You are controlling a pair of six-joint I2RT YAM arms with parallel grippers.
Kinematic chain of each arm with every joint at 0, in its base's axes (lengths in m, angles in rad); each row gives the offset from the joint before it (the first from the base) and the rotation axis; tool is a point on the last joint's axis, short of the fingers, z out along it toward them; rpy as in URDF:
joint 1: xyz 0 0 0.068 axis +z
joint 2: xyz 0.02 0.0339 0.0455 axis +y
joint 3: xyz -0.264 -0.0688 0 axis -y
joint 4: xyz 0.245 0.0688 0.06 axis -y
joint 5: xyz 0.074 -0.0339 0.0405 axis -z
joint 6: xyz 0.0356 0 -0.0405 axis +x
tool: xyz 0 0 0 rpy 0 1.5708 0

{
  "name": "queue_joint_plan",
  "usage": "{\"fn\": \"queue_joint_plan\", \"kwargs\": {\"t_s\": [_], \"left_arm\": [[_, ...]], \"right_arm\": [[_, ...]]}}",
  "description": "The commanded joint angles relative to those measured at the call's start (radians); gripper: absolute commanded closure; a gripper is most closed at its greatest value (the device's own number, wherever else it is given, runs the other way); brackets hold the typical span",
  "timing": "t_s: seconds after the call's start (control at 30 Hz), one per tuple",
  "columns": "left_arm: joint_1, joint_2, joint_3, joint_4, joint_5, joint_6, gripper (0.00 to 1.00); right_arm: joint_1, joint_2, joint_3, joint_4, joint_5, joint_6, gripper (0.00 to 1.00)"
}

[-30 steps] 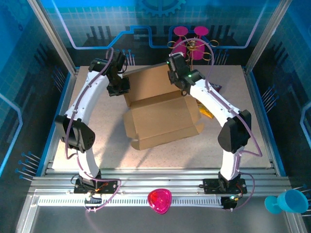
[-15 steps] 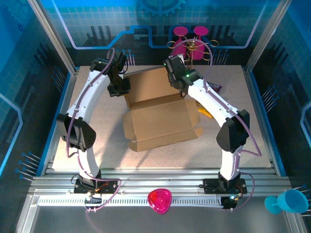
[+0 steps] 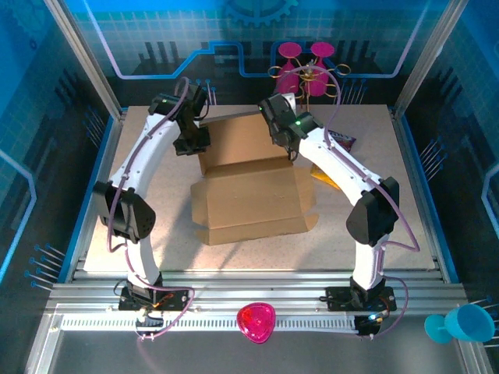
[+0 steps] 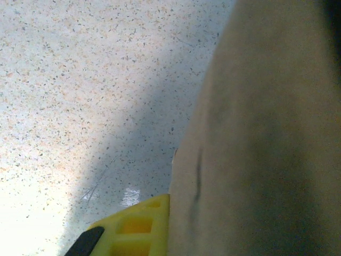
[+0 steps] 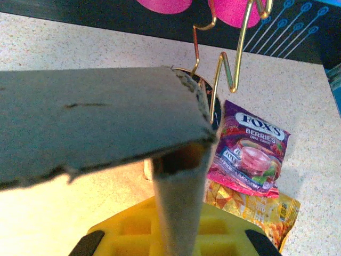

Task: Fold the paper box

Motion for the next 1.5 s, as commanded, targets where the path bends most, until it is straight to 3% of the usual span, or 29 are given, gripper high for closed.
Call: {"fn": "queue_joint_plan", "kwargs": {"t_s": [0.0, 0.37, 0.53, 0.7, 0.73, 0.9, 1.13, 1.37, 1.47], "left_arm": [[-0.009, 0.005, 0.011, -0.022, -0.086, 0.019, 1.00], [-0.009, 0.002, -0.025, 0.019, -0.079, 0.032, 0.99], [-0.009, -0.019, -0.011, 0.029, -0.020, 0.012, 0.65], [-0.007, -0.082, 0.003, 0.036, 0.037, -0.052, 0.43], [-0.007, -0.098, 0.006, 0.036, 0.039, -0.066, 0.33], [-0.007, -0.190, 0.005, 0.023, -0.023, -0.174, 0.32], [-0.020, -0.362, -0.137, -0.113, -0.135, -0.490, 0.37], [-0.039, -0.552, -0.358, -0.258, -0.127, -0.690, 0.35], [-0.042, -0.613, -0.463, -0.212, -0.023, -0.751, 0.34]], "right_arm": [[0.016, 0.000, 0.033, -0.053, 0.024, 0.022, 1.00], [0.023, 0.011, 0.043, -0.089, -0.004, 0.069, 1.00], [0.024, 0.012, 0.036, -0.102, -0.024, 0.119, 1.00], [0.015, -0.006, -0.014, -0.109, -0.076, 0.228, 1.00], [0.014, -0.007, -0.024, -0.111, -0.085, 0.255, 1.00], [-0.006, 0.000, -0.058, -0.153, -0.146, 0.412, 1.00], [-0.039, -0.007, -0.145, -0.148, -0.255, 0.640, 1.00], [-0.048, 0.015, -0.192, -0.180, -0.329, 0.791, 1.00], [-0.047, 0.017, -0.216, -0.172, -0.340, 0.818, 1.00]]}}
